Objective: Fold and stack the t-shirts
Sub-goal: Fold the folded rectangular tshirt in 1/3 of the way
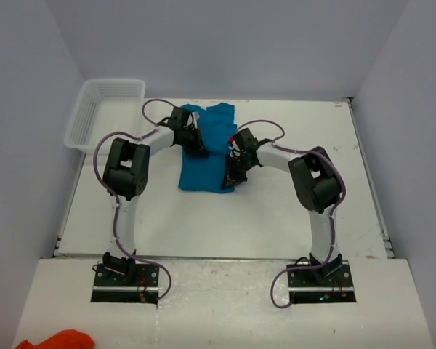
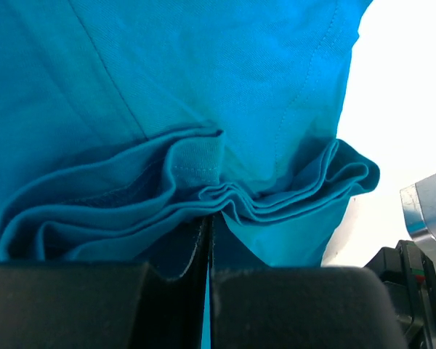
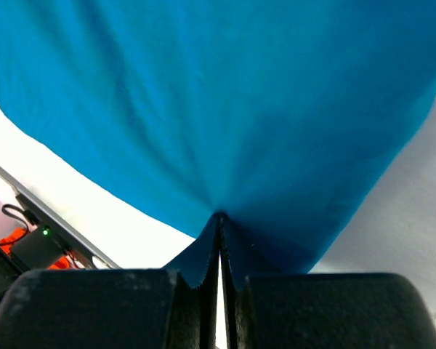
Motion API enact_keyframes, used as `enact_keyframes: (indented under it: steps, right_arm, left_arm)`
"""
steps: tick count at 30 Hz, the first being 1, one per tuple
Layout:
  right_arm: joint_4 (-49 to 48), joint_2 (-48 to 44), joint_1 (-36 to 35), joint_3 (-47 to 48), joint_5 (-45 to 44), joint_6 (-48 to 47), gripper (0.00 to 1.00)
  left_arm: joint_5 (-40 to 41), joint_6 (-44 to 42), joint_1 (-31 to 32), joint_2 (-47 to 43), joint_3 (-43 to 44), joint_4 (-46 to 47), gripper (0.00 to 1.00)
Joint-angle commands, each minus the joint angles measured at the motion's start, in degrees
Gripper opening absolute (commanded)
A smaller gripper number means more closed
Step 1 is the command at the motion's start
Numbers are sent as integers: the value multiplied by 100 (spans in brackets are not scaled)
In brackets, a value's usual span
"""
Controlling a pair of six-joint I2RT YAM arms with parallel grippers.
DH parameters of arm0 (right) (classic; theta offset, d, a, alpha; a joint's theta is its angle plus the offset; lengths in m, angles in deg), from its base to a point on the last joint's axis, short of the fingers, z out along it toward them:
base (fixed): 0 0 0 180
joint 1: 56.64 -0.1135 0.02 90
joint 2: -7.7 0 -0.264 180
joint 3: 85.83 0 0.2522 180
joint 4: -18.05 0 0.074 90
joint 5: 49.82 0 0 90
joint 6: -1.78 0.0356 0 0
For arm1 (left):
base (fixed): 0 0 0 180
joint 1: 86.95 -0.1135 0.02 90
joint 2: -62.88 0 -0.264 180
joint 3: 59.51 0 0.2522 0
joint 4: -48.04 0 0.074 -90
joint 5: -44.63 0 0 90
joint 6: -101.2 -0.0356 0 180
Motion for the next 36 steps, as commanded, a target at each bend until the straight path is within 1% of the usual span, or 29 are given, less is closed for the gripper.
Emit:
enact_keyframes:
  steps: [1, 8, 14, 18, 23, 28, 32, 36]
  right_arm:
    - [155, -222, -13, -469, -599, 123, 0]
    - [-179, -714, -13, -1391, -670, 202, 0]
    - [-548, -1268, -118, -2155, -652, 378, 0]
    - [-742, -1646, -390, -2666, -748, 527, 0]
    - [-1093, -2006, -724, -3289, -792, 825, 0]
    - [-1287, -2156, -1111, -3607, -871, 1133, 0]
    - [-1349, -2296, -1226, -3800, -924, 1239, 0]
    - [-1340, -2498, -1226, -3959, -1030, 1309, 0]
  left_arm:
    - [15, 58, -66, -237, -339, 175, 0]
    - [199, 5, -23, -976, -1542, 369, 0]
    - [278, -144, 74, -1495, -2308, 518, 0]
    - [86, -311, 267, -1557, -2414, 597, 0]
    - [-55, -399, 575, -1293, -2116, 597, 0]
    - [32, -338, 934, -1021, -1773, 474, 0]
    - [138, -206, 1111, -1108, -1895, 518, 0]
    - [260, -127, 1129, -1415, -2211, 571, 0]
